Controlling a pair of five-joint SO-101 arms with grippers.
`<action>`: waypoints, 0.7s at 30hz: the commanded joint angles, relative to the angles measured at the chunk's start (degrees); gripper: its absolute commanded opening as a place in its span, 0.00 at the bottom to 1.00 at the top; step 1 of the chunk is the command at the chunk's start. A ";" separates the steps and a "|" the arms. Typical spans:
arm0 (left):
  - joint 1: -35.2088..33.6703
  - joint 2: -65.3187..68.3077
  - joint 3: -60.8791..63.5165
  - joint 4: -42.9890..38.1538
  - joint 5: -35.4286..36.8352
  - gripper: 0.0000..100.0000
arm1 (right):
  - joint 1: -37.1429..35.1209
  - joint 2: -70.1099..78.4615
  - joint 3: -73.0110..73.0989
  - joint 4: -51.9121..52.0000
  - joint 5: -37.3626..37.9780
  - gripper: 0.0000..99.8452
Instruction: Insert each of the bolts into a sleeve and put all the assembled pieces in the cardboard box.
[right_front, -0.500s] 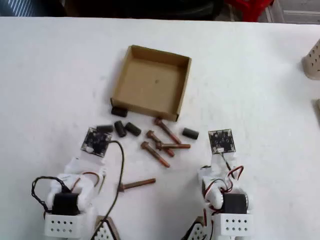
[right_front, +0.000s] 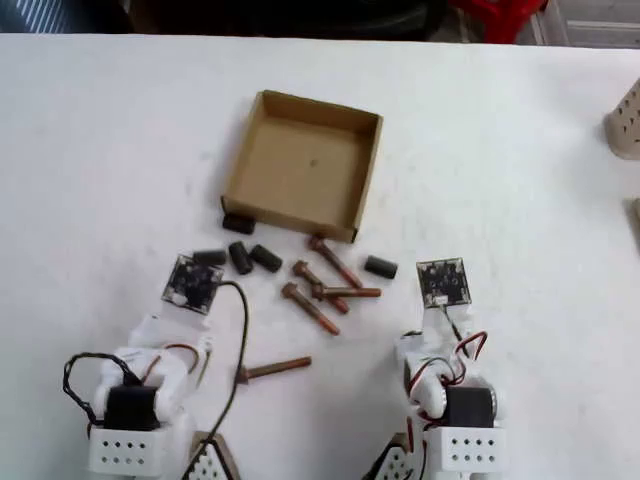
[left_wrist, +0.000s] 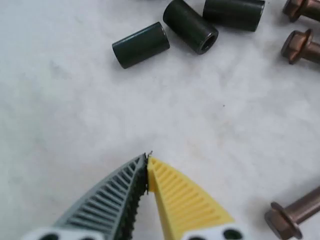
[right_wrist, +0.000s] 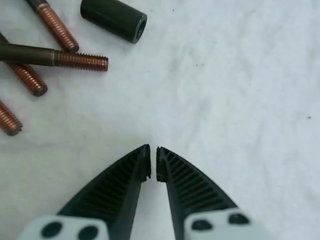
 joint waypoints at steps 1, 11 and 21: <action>0.84 -0.48 -0.18 0.35 -0.09 0.02 | -0.40 -0.22 0.35 -1.01 0.53 0.02; 0.84 -0.48 -0.18 0.35 -0.09 0.02 | -0.40 -0.22 0.35 -1.01 0.53 0.02; 0.92 -0.48 -0.18 -4.40 -0.26 0.02 | -0.40 -0.22 0.35 -0.66 0.09 0.02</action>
